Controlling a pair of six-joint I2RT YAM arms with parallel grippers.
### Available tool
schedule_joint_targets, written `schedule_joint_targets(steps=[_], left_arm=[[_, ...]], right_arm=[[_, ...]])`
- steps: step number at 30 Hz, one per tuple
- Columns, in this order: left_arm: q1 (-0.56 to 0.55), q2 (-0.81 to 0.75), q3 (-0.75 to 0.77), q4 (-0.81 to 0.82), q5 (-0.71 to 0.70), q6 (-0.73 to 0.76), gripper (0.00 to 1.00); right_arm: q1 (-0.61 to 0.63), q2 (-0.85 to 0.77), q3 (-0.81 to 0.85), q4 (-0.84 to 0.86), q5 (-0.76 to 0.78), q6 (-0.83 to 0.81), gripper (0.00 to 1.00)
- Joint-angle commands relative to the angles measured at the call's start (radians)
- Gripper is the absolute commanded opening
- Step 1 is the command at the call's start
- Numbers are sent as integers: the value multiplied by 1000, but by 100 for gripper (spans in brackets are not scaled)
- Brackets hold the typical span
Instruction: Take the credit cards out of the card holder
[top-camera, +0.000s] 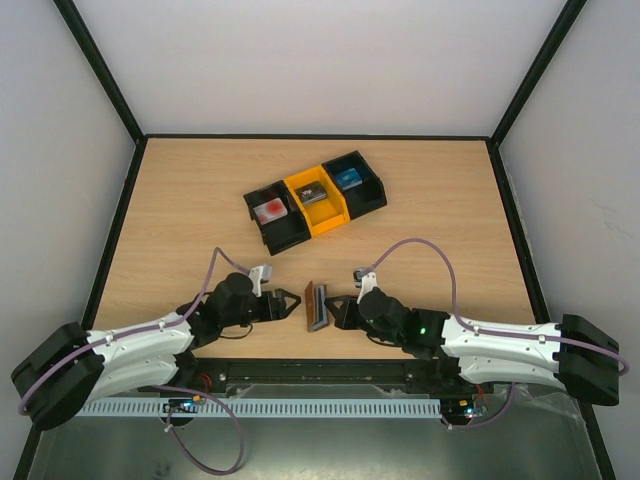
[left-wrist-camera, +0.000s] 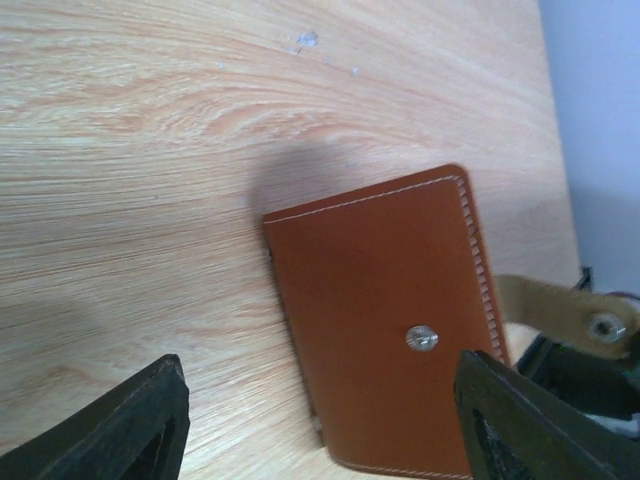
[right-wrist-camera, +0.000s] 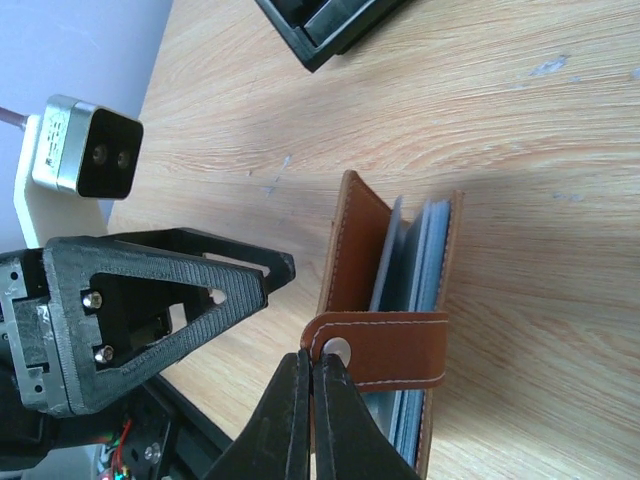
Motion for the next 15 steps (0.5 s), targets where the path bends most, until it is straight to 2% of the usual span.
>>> schedule_joint_targets(steps=[1, 9, 15], left_arm=[[-4, -39, -30, 105, 23, -58, 76], [-3, 30, -51, 232, 71, -82, 83], [-4, 112, -31, 251, 94, -63, 84]], right_arm=[[6, -4, -6, 61, -33, -17, 2], [6, 31, -18, 134, -87, -22, 2], [5, 38, -24, 151, -96, -25, 2]])
